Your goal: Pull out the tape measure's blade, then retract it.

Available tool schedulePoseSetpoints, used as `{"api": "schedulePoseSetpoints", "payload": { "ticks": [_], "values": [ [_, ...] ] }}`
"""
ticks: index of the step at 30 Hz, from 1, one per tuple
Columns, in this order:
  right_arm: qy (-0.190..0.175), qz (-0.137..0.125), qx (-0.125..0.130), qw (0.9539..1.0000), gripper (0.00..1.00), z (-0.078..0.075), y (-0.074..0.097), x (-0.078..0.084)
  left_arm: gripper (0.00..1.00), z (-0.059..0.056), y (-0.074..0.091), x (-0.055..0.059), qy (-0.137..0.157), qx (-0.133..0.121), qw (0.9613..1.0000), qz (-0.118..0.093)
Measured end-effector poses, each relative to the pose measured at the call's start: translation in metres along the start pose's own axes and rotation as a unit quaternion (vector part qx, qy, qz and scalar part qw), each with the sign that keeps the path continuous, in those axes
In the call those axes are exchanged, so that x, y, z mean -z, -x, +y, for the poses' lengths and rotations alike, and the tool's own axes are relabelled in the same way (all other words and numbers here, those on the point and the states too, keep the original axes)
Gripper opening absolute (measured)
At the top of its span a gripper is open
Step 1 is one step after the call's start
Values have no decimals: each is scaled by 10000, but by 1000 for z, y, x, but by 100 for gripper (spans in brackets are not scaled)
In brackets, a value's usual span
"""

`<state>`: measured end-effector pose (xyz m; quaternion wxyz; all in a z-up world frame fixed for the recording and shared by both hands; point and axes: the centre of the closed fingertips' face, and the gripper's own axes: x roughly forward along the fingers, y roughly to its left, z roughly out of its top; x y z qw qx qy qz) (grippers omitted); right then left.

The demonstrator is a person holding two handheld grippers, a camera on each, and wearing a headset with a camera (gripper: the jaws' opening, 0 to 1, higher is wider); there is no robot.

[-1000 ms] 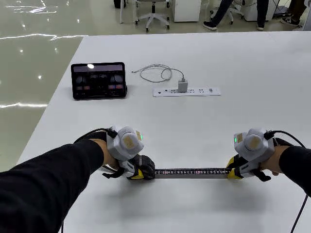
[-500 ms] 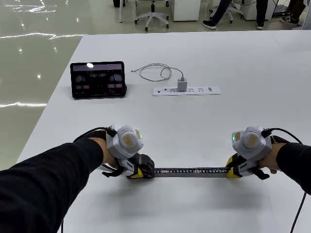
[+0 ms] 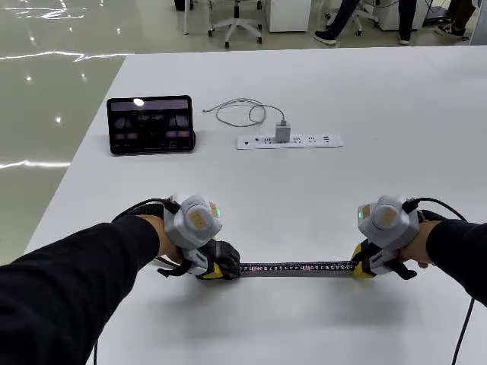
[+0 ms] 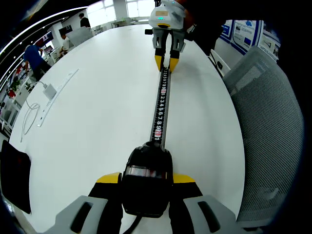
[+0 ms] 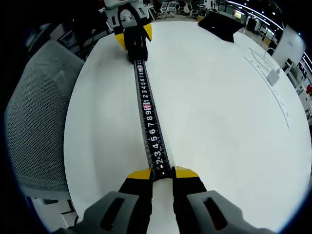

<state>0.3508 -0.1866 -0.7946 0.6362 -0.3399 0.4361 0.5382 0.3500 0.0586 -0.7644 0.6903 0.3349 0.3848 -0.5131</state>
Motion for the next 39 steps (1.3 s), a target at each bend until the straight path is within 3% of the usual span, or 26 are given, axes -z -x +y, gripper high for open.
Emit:
{"api": "schedulePoseSetpoints", "payload": {
  "ticks": [6,9,15,27,33,36,39],
  "values": [
    [89,-16,12,10000,11,0,0,0,33,0,1,0,-34,56,10000,-25],
    [459,91,24,9989,12,2,-1,-1,33,-1,1,-2,6,142,9999,-61],
    [492,171,10,9986,12,2,-1,-1,33,0,0,-2,-133,194,9997,69],
    [541,225,14,9983,12,2,-1,-1,33,-1,0,-2,-90,132,9999,-6],
    [505,423,37,9978,12,1,-1,-1,33,-1,0,-2,-111,79,9999,25],
    [529,391,6,9978,12,1,-1,-1,33,-1,0,-2,-342,63,9994,-55],
    [469,268,138,9984,16,-5,0,-1,34,0,1,2,-208,146,9996,87]
  ]
}}
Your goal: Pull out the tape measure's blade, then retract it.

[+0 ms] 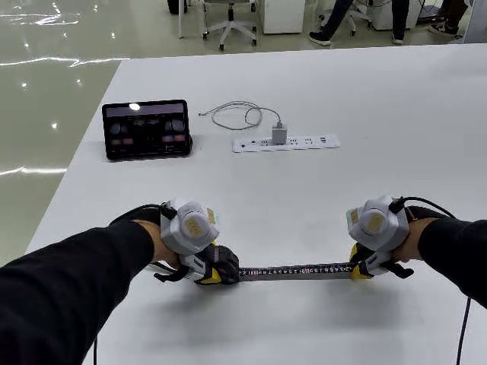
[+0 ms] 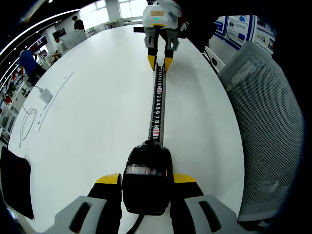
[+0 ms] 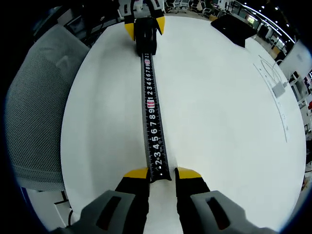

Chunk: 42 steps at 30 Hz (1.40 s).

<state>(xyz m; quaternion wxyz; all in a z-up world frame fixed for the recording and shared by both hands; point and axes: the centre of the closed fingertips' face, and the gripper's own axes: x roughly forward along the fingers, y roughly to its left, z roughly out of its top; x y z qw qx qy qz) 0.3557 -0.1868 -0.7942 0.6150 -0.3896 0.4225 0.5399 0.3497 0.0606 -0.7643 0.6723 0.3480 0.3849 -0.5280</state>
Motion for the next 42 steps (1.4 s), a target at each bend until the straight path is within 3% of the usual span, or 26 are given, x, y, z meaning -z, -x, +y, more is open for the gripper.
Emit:
{"api": "schedulePoseSetpoints", "payload": {
  "ticks": [1,4,7,15,18,23,27,30,34,35,38,42],
  "values": [
    [-253,-14,44,9997,18,-1,0,1,34,0,-1,3,-65,-11,10000,73],
    [-85,12,-92,9999,19,6,1,4,35,-3,-1,8,-28,83,9998,194],
    [-114,40,-61,9999,24,7,2,6,35,-1,1,7,26,68,9998,159],
    [-180,-74,80,9998,37,4,10,2,48,-1,7,8,116,78,9997,186],
    [-411,12,53,9991,40,6,11,5,50,-1,9,8,182,89,9997,144],
    [-497,-51,71,9987,46,7,12,7,61,4,12,9,146,-113,9998,114],
    [-764,-253,148,9966,54,6,14,2,70,5,13,10,332,-174,9993,52],
    [-764,-287,183,9965,59,10,15,1,79,2,14,11,535,-165,9984,7],
    [-775,-434,310,9956,64,15,13,0,91,1,14,8,1048,-292,9938,-244],
    [-799,-495,346,9950,66,15,14,-1,98,-1,13,9,1217,-244,9918,-301],
    [-1046,-711,563,9904,71,12,16,-4,100,4,15,15,1483,-464,9871,-386],
    [-1114,-771,656,9886,82,14,19,-2,100,5,20,16,1747,-547,9813,-604]
  ]
}}
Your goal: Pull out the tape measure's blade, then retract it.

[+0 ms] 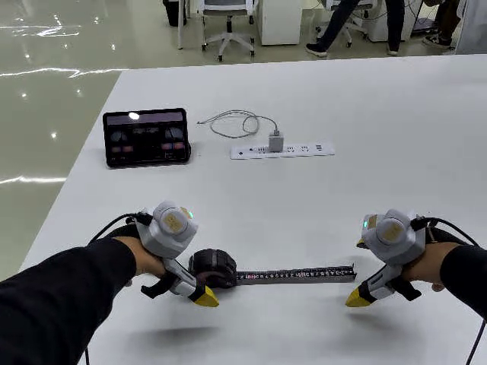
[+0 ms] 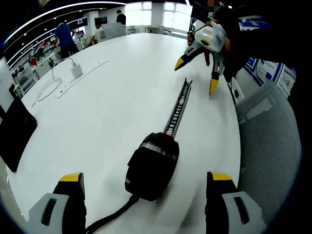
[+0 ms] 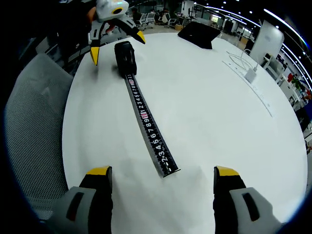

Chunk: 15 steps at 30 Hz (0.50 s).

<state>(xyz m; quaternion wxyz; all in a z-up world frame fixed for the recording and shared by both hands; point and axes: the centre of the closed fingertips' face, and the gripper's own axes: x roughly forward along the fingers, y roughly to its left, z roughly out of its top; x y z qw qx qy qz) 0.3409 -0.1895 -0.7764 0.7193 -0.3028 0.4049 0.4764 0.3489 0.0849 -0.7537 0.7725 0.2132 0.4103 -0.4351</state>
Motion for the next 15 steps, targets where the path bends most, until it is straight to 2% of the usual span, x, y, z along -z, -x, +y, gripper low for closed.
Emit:
{"api": "schedulePoseSetpoints", "payload": {
  "ticks": [2,4,6,8,9,10,11,13,14,15],
  "values": [
    [-106,-65,13,9999,84,1,1,1,100,3,3,3,146,-115,9998,-43],
    [-153,-99,60,9998,87,2,3,3,100,2,4,6,362,-79,9993,-49],
    [-208,-148,105,9996,89,2,4,4,100,2,7,8,446,-123,9988,-126],
    [-344,-306,294,9985,94,-2,7,3,100,2,10,7,495,-199,9981,-300],
    [-549,-385,423,9968,97,-5,9,3,100,0,14,3,577,-220,9966,-552],
    [-724,-543,404,9951,100,-3,11,0,100,-1,17,0,746,-243,9939,-777],
    [-860,-675,412,9932,100,-1,15,-1,100,-2,20,3,932,-296,9912,-892],
    [-879,-739,469,9923,100,1,20,2,100,2,25,11,925,-542,9897,-949],
    [-862,-810,584,9913,100,1,24,4,100,4,28,18,1012,-669,9880,-955],
    [-848,-942,682,9896,99,0,27,3,100,8,31,23,1197,-832,9845,-972]
  ]
}}
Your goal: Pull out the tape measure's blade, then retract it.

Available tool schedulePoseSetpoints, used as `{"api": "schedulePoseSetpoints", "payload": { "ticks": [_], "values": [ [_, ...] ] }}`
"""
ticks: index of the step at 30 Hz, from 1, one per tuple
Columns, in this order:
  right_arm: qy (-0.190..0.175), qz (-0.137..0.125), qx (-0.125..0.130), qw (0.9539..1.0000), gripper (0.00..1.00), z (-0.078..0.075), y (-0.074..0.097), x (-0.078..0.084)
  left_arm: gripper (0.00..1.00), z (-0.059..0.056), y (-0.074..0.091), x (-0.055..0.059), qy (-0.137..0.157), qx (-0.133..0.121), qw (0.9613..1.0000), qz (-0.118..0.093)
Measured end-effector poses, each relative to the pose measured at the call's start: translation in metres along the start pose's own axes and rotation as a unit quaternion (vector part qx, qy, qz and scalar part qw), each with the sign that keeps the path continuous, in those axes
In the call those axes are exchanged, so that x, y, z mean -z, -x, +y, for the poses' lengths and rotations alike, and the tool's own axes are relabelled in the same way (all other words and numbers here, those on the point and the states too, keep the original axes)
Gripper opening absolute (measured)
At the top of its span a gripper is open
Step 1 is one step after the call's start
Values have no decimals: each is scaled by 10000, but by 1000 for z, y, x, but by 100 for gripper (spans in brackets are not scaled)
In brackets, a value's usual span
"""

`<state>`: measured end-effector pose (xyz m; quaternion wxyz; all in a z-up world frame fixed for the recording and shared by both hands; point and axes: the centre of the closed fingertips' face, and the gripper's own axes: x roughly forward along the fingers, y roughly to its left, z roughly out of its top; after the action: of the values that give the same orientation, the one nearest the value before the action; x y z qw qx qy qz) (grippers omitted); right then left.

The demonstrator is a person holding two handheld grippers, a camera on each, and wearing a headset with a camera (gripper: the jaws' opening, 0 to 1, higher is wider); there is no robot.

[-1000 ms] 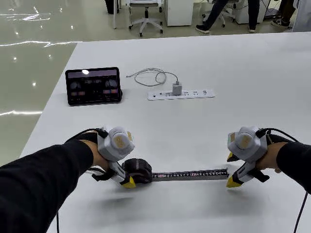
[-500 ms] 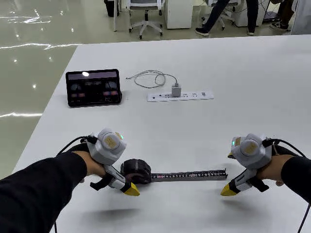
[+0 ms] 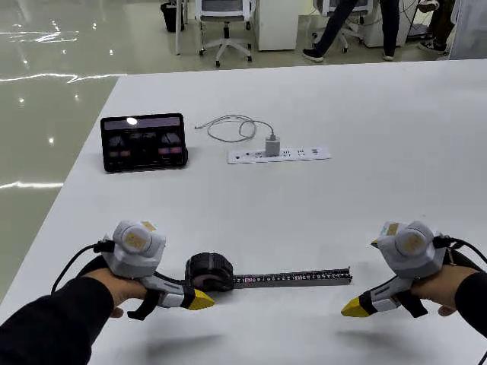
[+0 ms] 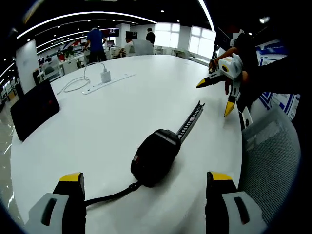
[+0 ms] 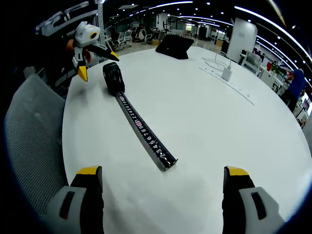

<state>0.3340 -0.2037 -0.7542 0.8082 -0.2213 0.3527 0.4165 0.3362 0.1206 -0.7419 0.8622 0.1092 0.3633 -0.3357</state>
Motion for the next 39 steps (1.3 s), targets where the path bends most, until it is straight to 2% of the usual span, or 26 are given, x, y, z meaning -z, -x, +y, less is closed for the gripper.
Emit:
{"api": "schedulePoseSetpoints", "payload": {
  "ticks": [1,2,3,4,5,6,10,11,13,15,18,21,23,25,27,28,31,34,36,39],
  "values": [
    [-86,-153,58,9998,98,1,4,-1,100,0,3,2,180,23,9997,-132],
    [-157,-180,76,9997,97,2,7,1,100,-2,6,4,227,73,9995,-187],
    [-201,-215,107,9995,98,3,10,2,100,-3,10,6,189,63,9996,-204],
    [-271,-245,108,9993,97,4,13,4,100,-3,15,8,112,13,9994,-320],
    [-386,-242,85,9989,97,6,15,7,100,-3,19,9,104,-4,9993,-363],
    [-496,-218,89,9985,97,8,18,11,100,-4,25,9,161,14,9987,-491],
    [-511,-425,172,9976,98,14,30,13,100,-8,39,15,234,30,9981,-577],
    [-524,-569,230,9967,99,17,36,13,100,-10,46,15,280,35,9974,-660],
    [-547,-868,234,9944,98,23,42,9,100,-10,53,17,265,-51,9972,-693],
    [-370,-912,349,9945,98,27,49,14,100,-11,63,17,169,-170,9961,-854],
    [-560,-1095,431,9915,98,29,59,16,100,-16,74,20,263,-198,9947,-974],
    [-610,-1096,566,9905,100,29,70,23,100,-18,81,28,238,-270,9937,-1061],
    [-712,-1114,596,9894,100,29,76,26,100,-16,85,32,322,-373,9929,-1083],
    [-715,-1116,749,9883,100,27,84,30,100,-14,91,36,420,-478,9915,-1139],
    [-732,-1132,778,9878,100,27,90,33,100,-11,96,37,498,-708,9884,-1245],
    [-733,-1141,804,9875,100,28,92,35,100,-10,97,39,445,-790,9878,-1263],
    [-788,-1135,878,9865,100,28,99,44,100,-17,97,48,620,-699,9878,-1242],
    [-867,-1133,890,9858,100,34,104,51,100,-20,99,54,600,-718,9881,-1221],
    [-894,-1117,902,9856,100,39,108,55,100,-24,101,57,704,-619,9886,-1178],
    [-936,-1118,896,9852,100,43,112,60,100,-22,105,60,674,-646,9890,-1145]
  ]
}}
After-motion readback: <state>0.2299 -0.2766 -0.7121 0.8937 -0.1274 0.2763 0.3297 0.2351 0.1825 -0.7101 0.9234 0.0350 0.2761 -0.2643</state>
